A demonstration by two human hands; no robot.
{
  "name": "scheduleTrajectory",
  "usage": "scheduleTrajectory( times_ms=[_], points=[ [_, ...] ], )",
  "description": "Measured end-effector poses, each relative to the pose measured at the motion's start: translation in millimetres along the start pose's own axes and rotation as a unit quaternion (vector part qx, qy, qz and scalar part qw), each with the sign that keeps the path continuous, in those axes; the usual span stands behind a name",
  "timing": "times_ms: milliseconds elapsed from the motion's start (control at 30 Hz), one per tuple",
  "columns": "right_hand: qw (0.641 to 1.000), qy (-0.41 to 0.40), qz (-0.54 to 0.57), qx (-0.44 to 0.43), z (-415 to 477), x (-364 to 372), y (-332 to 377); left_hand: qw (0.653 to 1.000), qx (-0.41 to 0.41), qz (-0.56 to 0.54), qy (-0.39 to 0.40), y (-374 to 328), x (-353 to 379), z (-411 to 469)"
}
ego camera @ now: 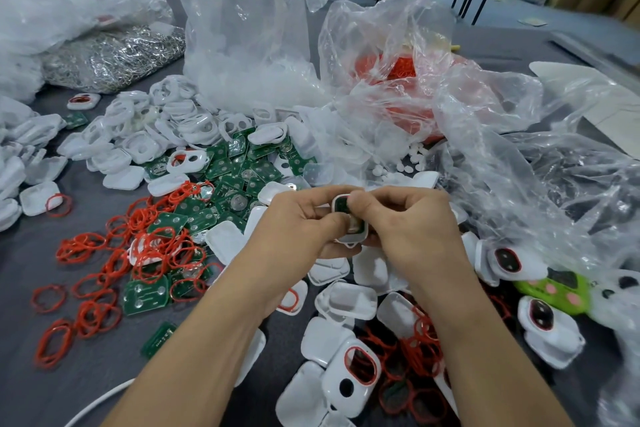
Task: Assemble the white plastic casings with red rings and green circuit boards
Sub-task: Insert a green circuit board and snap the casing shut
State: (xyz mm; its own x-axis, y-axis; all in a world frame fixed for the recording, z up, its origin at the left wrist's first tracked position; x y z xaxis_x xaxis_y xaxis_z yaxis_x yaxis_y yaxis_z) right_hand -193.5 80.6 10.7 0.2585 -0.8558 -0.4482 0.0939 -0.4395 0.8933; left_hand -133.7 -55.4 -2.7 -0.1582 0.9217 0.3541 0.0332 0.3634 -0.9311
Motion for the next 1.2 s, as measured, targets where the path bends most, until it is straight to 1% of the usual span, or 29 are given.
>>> scheduleTrajectory(
  times_ms=[100,167,233,300,433,567,633,767,833,1000,1200],
  points=[
    [0.993,0.058,0.094,0.029,2.9,-0.9,-0.3,0.999,-0.017,-0.043,-0.017,-2.0,-3.2,0.2],
    [0.987,0.099,0.121,0.026,2.7,-1.1,-0.1,0.997,-0.019,-0.069,-0.028,-4.0,-6.6,0.0],
    [0.984,0.125,0.127,0.006,1.0,-0.7,1.2,0.996,-0.017,-0.078,-0.031,-5.1,-8.2,0.0],
    [0.986,0.118,0.114,-0.007,0.5,-0.5,1.7,0.996,-0.016,-0.079,-0.03,-5.0,-8.1,-0.2],
    [0.997,0.055,0.059,-0.014,1.3,2.0,1.2,0.997,-0.008,-0.066,-0.032,-2.5,-6.7,-0.2],
    [0.998,0.018,0.049,-0.018,0.4,3.9,0.3,0.998,-0.008,-0.057,-0.035,1.3,-5.7,1.7],
    [0.998,0.029,0.057,-0.017,0.6,5.2,0.3,0.998,-0.007,-0.058,-0.039,1.9,-6.7,2.3],
    [0.992,0.076,0.102,0.003,2.4,7.1,-0.5,0.997,-0.008,-0.062,-0.048,1.3,-7.8,3.3],
    [0.989,0.084,0.124,0.015,2.8,5.9,-0.3,0.997,-0.01,-0.067,-0.047,0.6,-7.3,3.5],
    [0.986,0.087,0.141,0.021,1.3,5.4,3.2,0.996,-0.016,-0.072,-0.058,-1.4,-7.7,2.7],
    [0.988,0.073,0.138,0.022,-0.2,4.5,4.8,0.994,-0.029,-0.082,-0.064,-1.6,-7.7,1.5]
  ],
)
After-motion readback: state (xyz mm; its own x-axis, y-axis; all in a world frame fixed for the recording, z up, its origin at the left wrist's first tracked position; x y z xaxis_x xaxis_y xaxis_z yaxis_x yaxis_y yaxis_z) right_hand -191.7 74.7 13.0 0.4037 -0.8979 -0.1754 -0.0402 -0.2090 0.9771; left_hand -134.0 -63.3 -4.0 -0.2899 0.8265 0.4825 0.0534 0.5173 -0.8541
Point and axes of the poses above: each hand's wrist, its own z-axis towards the middle knuckle, its own x-axis out of the palm, y = z × x, the point moved 4 cm from there along z, towards the middle knuckle, and after that the axes turned 11 degrees about -z, right-handed, at the moved point
